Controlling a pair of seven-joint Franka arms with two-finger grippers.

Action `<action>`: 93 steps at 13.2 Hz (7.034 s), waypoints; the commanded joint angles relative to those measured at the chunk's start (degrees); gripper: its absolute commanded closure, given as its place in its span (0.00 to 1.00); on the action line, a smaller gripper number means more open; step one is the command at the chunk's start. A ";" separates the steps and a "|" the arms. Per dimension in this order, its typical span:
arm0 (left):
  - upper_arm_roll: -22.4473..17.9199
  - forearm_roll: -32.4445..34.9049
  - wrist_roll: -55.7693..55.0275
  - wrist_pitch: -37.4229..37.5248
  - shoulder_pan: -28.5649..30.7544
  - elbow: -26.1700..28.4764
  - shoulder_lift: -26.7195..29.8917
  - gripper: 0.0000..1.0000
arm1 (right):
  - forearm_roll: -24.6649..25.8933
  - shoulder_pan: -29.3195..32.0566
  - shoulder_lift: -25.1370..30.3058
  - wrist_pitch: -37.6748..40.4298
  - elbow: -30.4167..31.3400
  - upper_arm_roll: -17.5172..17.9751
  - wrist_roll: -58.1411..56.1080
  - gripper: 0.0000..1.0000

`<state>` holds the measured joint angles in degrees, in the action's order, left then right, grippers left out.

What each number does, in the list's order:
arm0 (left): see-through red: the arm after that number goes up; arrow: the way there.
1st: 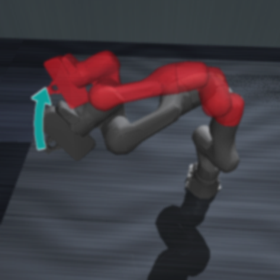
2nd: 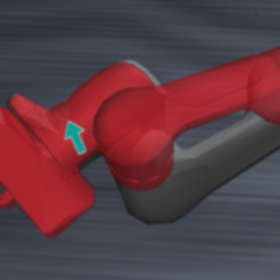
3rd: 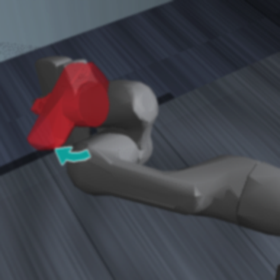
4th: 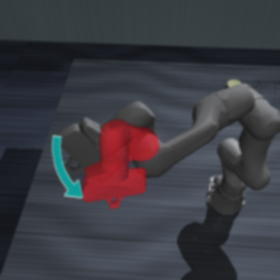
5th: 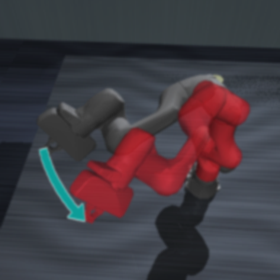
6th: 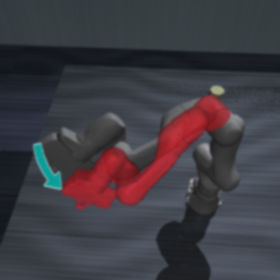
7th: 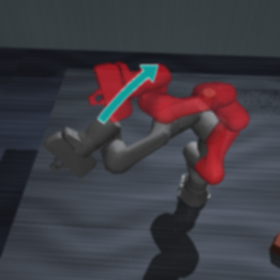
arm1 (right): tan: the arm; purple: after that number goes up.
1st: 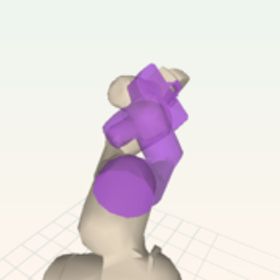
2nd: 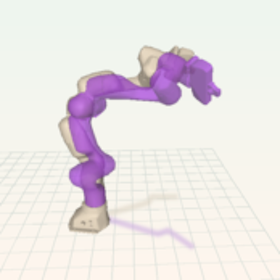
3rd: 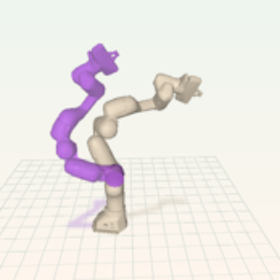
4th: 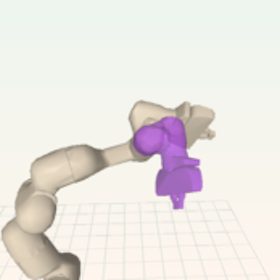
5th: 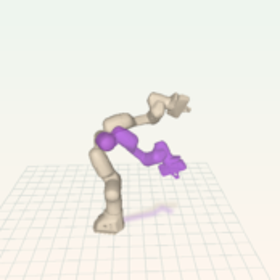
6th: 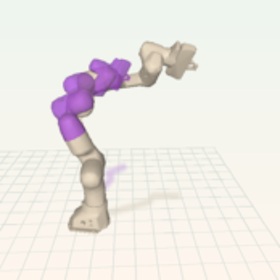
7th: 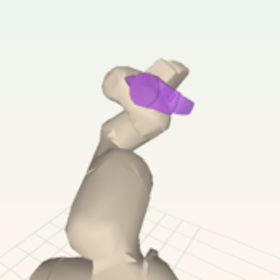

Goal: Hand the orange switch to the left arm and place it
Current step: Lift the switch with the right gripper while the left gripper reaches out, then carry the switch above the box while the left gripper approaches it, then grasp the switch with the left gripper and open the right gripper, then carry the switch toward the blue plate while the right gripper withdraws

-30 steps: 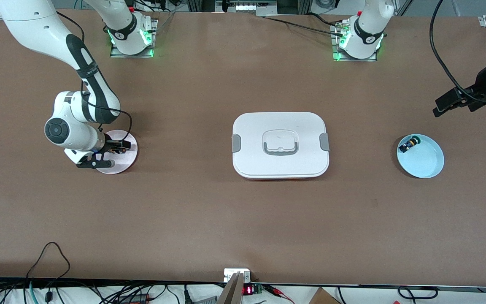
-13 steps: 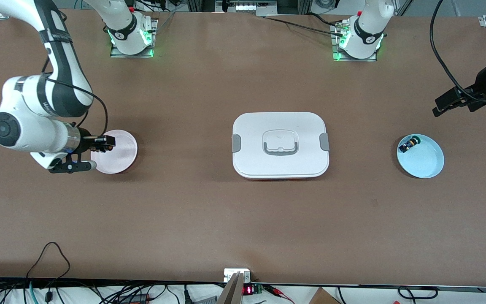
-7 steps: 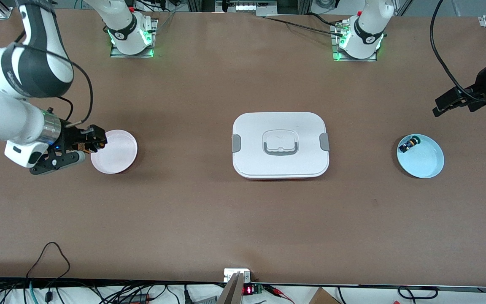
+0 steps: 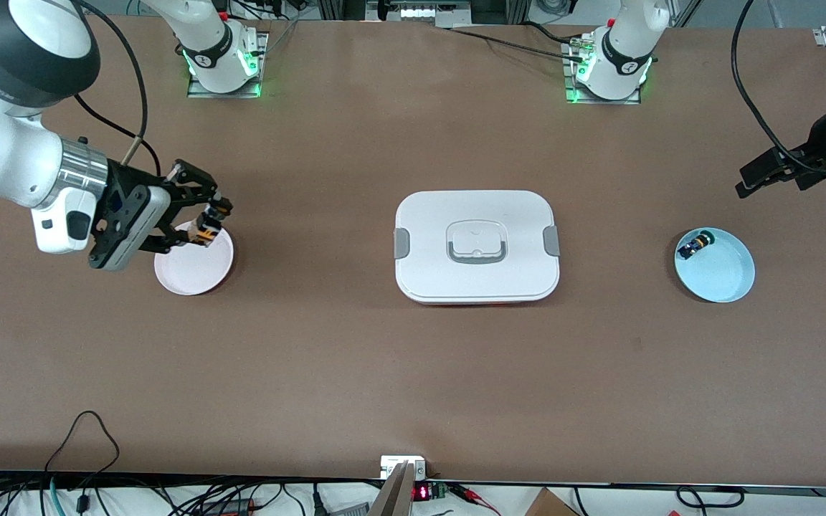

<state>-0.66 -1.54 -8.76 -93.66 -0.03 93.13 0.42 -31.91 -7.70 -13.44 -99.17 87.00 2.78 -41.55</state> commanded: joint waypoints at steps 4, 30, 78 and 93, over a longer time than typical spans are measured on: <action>-0.13 -5.30 1.38 -0.38 0.29 1.17 0.46 0.00 | -14.21 -1.18 -0.54 -0.15 0.71 -0.14 -19.16 0.71; 23.60 -100.05 0.94 -53.11 -12.97 12.43 -9.02 0.00 | -62.92 -11.99 -7.13 -7.18 8.89 -0.14 -53.90 0.71; 15.97 -77.61 8.06 -35.13 -5.25 14.97 -10.00 1.00 | -63.63 -10.59 -6.25 -5.26 10.64 -0.85 -48.90 0.00; 6.11 -4.54 13.58 -11.46 14.34 19.01 -9.10 1.00 | -5.59 -6.54 0.08 5.91 10.12 -11.83 19.18 0.00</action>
<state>4.91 -9.59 2.01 -104.50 11.77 111.05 -8.04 -44.55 -13.62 -14.31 -92.31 97.31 -9.15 -31.20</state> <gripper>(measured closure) 0.590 0.000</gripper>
